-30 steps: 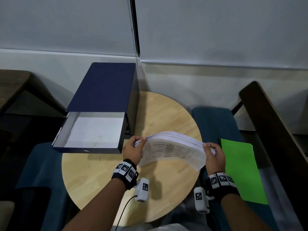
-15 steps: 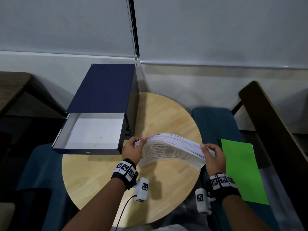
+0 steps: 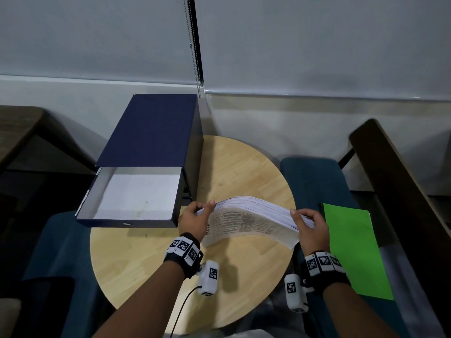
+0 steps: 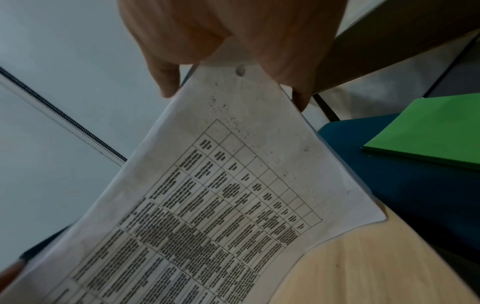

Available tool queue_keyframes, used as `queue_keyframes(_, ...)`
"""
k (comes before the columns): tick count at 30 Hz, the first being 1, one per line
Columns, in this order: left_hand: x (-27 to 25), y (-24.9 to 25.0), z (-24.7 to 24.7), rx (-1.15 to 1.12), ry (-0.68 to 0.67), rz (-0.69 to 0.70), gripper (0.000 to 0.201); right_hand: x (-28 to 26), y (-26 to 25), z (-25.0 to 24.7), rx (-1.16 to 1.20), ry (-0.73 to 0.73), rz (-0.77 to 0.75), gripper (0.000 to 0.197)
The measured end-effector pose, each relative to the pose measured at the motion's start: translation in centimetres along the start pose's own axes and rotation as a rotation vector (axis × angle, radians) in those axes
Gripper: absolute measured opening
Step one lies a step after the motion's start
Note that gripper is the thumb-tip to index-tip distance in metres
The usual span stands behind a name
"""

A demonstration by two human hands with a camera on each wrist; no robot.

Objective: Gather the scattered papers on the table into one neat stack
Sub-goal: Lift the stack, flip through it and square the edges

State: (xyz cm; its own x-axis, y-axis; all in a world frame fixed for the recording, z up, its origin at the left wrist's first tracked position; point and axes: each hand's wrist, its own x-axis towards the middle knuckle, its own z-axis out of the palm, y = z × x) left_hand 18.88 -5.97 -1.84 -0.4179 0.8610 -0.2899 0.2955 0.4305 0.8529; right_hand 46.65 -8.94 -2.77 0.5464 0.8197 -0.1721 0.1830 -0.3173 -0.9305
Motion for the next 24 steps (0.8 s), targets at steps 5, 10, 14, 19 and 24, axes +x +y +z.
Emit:
queue_keyframes(5,0.43,-0.01,0.07,-0.004,0.013,-0.006,0.041,0.22,0.11,0.08,-0.008,0.005,0.004,0.019)
queue_keyframes(10,0.48,-0.18,-0.16,0.030,0.012,-0.005,0.044,0.40,0.25,-0.02,-0.020,0.006,-0.004,0.017)
queue_keyframes(14,0.66,0.10,-0.30,0.045,0.007,-0.013,0.046,0.32,0.03,-0.14,-0.063,-0.013,-0.020,0.017)
queue_keyframes(19,0.74,0.06,-0.29,0.043,-0.018,0.009,0.043,0.40,-0.03,-0.33,-0.066,-0.012,-0.023,0.018)
queue_keyframes(24,0.46,-0.26,-0.29,0.048,-0.008,-0.015,0.043,0.29,-0.22,-0.41,-0.086,0.005,-0.011,0.017)
